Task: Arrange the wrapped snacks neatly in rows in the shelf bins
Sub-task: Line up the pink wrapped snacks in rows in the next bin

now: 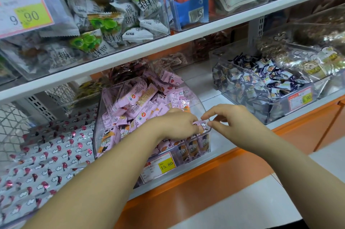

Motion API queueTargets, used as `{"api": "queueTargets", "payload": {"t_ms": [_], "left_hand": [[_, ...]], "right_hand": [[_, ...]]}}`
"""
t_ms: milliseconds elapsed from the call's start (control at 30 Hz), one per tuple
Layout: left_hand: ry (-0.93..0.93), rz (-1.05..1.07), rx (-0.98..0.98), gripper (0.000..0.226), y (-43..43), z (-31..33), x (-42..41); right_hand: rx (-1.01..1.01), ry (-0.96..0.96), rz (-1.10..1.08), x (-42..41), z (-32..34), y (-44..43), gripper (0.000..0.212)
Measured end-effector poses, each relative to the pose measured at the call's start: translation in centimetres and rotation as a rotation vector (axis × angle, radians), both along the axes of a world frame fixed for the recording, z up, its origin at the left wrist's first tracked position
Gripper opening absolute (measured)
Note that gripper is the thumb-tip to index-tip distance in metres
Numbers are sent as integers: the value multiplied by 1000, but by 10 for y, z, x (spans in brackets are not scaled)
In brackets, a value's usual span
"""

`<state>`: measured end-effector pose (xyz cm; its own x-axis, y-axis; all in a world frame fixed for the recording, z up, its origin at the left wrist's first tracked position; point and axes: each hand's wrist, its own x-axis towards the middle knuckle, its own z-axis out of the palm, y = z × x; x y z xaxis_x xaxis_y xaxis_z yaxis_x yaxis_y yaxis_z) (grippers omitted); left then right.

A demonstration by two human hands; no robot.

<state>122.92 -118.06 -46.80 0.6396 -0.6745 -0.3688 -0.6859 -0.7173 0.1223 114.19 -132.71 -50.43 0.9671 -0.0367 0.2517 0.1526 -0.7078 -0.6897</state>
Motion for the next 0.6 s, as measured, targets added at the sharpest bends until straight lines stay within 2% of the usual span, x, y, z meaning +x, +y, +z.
{"api": "queueTargets", "payload": {"t_ms": [133,233,300,400,500,600], "left_hand": [[-38,-36,34,39,0,3,-6],[-70,-41,-12,38,4,1,-10],[-140,-40,-101,41,11,0,-17],[-344,-68,-188,41,20,2,-26],[-452,-107,-186,35,25,-3,-27],[-466,-124,-151,33,25,-8,-27]], "right_hand": [[-41,-5,-4,1,4,1,15],[-60,-21,-4,0,5,3,16],[-60,-26,8,-2,4,4,16],[-66,-44,18,-4,2,4,16],[-148,9,15,-4,4,5,13],[-214,76,13,-3,5,6,14]]}}
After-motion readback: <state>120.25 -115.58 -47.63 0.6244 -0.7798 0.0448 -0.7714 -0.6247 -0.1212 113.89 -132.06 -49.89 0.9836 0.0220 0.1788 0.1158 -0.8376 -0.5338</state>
